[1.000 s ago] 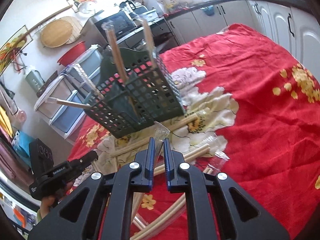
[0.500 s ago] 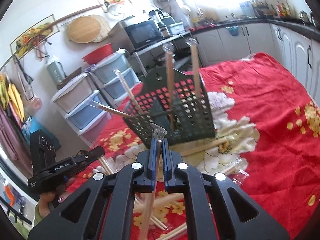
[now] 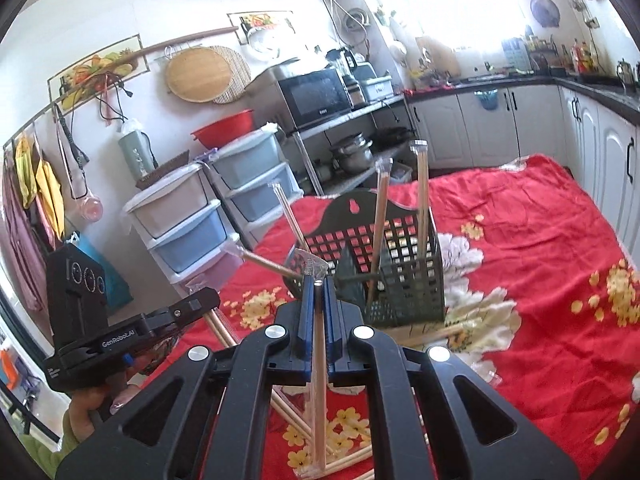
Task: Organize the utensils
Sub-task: 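Lift both held chopsticks and carry them above the green caddy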
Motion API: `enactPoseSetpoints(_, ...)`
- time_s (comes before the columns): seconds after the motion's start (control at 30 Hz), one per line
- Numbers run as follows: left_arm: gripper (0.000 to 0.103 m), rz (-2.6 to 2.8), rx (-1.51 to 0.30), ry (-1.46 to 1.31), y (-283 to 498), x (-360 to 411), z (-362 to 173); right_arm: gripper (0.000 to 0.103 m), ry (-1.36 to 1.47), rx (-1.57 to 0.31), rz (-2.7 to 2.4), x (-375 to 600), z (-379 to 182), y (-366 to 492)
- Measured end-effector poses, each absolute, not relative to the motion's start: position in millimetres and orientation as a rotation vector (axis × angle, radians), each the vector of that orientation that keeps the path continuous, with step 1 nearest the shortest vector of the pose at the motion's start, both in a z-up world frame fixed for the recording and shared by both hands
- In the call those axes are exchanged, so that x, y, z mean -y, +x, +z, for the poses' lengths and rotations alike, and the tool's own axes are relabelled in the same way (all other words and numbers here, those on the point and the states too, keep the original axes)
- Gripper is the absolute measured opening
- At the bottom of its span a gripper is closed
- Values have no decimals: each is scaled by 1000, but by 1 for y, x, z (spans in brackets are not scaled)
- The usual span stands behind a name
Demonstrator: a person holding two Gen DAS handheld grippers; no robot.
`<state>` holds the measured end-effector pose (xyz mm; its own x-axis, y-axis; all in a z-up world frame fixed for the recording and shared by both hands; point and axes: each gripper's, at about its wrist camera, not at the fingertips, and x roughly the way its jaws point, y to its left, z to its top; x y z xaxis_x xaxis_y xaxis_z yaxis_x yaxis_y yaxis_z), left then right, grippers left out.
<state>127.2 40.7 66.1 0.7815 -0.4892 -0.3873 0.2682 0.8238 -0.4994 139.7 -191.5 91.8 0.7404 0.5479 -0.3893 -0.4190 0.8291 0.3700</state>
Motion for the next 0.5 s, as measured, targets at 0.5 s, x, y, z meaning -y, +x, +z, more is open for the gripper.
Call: enactPoseSetpoints(0.5,3,-466,-448,-387,134,-18,102,5,240,-395,493,206,121,139)
